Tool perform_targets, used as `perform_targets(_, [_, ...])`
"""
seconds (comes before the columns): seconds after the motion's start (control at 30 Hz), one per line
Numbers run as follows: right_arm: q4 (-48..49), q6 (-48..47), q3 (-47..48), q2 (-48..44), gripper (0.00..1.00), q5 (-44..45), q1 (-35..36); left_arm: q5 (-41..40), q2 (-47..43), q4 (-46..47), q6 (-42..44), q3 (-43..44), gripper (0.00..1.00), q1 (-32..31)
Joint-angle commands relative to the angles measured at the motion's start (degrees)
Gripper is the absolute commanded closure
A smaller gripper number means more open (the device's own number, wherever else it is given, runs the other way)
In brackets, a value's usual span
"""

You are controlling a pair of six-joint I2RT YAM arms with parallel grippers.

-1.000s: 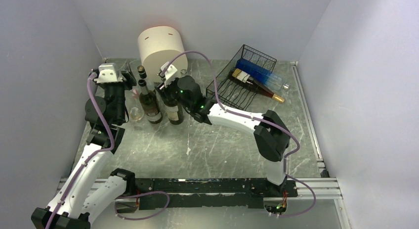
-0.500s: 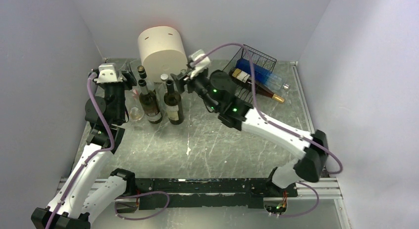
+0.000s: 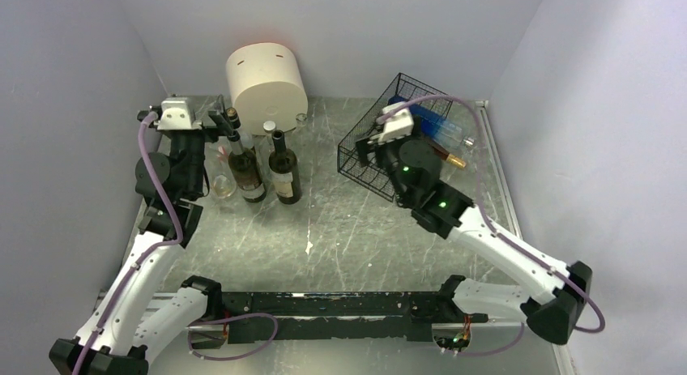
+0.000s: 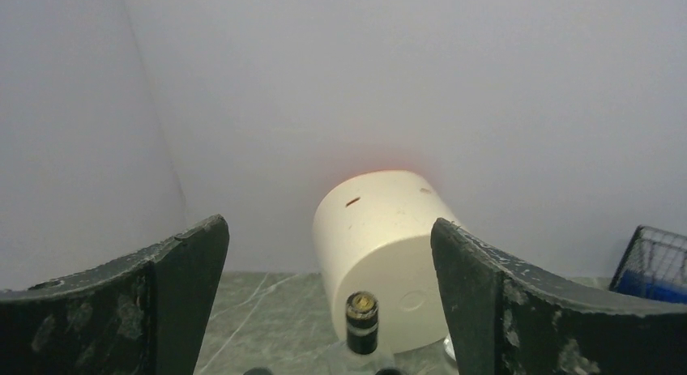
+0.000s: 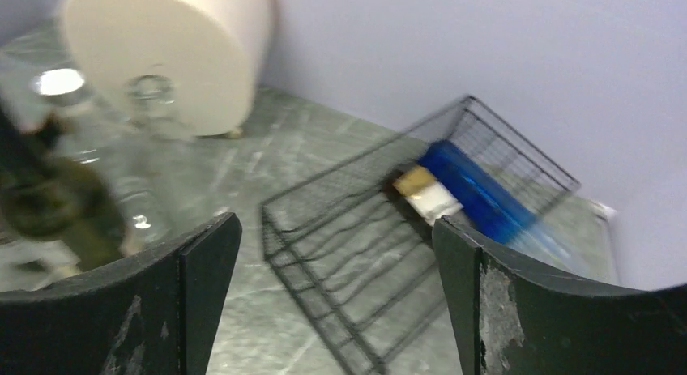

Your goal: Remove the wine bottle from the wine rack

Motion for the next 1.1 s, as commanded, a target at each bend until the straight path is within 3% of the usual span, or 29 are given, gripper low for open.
perform_targets(0.0, [-5.68, 4.9, -2.03, -6.59, 0.04, 3.15, -8.42, 5.69, 2.02, -1.94, -3.99, 7.13, 0.0, -0.34])
perform_targets(0.23, [-10.55, 15.5, -4.84, -6.8, 0.0, -7.39, -29.99, 11.81, 5.39, -2.09, -2.91, 11.14, 0.0, -0.34])
perform_targets(0.5, [-8.66, 35.3, -8.91, -1.73, 0.0, -24.23, -54.16, 17.74, -0.25, 4.66, 1.35, 1.19, 0.0, -0.36])
perform_targets(0.8, [2.49, 53.13, -15.65, 8.36, 0.0, -31.95, -65.14, 18.35, -5.69, 6.74, 1.61, -3.39, 0.0, -1.21])
perform_targets(1.07, [22.43, 65.72, -23.78, 18.3, 0.0, -39.68, -68.82, 17.81, -6.09, 7.56, 4.5, -4.49, 0.01, -3.7])
